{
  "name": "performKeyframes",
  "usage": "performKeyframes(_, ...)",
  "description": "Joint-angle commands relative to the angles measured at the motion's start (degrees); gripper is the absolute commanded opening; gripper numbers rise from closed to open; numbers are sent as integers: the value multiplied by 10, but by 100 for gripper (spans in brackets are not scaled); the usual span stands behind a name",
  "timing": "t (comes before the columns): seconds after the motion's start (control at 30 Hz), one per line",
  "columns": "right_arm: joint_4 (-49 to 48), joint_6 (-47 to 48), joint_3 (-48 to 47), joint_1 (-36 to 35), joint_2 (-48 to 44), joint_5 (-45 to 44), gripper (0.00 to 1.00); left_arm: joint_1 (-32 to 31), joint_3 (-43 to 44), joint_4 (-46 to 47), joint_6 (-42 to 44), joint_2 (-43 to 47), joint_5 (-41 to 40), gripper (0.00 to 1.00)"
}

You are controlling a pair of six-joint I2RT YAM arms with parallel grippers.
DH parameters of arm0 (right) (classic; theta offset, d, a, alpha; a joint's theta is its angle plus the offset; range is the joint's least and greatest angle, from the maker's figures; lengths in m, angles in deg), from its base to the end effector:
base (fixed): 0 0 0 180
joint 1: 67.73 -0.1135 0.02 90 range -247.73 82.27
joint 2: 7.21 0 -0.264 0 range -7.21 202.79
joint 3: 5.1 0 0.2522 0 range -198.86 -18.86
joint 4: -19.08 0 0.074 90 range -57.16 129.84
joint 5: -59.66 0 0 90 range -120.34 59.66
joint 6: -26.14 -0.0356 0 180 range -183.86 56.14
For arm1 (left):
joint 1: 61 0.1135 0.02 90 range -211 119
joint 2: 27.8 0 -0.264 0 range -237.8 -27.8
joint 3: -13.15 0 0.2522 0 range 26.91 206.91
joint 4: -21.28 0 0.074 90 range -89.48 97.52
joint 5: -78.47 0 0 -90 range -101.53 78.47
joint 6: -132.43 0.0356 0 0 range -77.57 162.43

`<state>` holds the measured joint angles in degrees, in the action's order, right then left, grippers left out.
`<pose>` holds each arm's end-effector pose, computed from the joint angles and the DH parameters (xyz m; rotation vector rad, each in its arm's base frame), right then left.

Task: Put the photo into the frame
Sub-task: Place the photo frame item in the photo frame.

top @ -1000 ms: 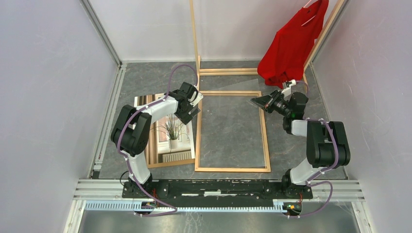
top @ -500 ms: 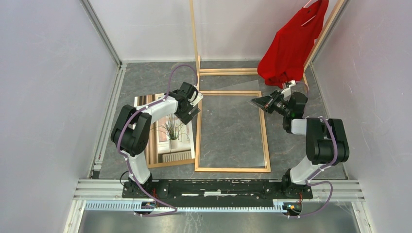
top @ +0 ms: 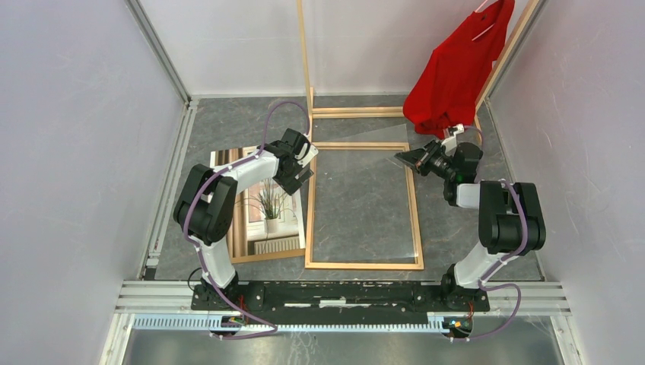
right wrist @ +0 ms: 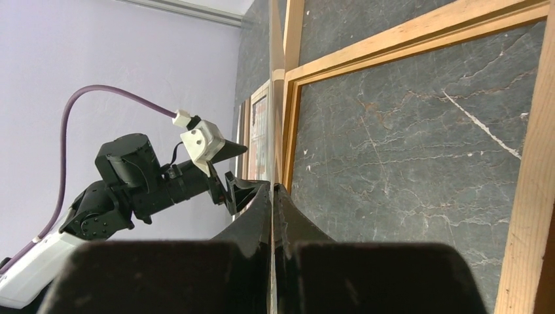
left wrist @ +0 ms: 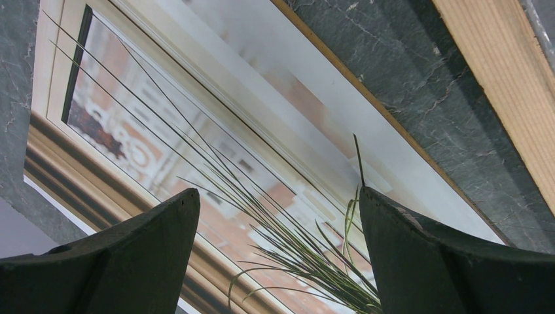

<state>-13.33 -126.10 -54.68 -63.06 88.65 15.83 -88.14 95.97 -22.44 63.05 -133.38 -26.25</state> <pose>0.3181 -0.0002 0.1702 0.5122 1.9119 1.4093 0.3305 -0.1592 0.1708 1.0271 2.4994 0.3164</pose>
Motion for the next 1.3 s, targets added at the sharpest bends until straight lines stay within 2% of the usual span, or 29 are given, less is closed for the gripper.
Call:
performKeyframes(0.0, -16, 15, -23, 6, 13, 10, 0, -4, -6, 15, -15, -7, 2, 97)
performKeyframes(0.57, 0, 26, -16, 22, 21, 24, 0, -7, 0, 13, -20, -14, 9, 97)
performKeyframes(0.77, -102, -69, 15, 21, 42, 35, 0, -16, -5, 22, -36, -15, 37, 97)
performKeyframes(0.83, -63, -56, 5, 20, 44, 35, 0, -16, -5, 27, -39, -15, 47, 97)
performKeyframes(1.0, 171, 74, -53, 14, 48, 3, 0, -16, -7, 31, -43, -17, 59, 97)
performKeyframes(1.03, 194, 87, -60, 13, 51, -4, 0, -16, -7, 32, -43, -19, 60, 97)
performKeyframes(1.27, 213, 96, -70, 10, 59, -16, 0, -16, -8, 38, -43, -25, 62, 97)
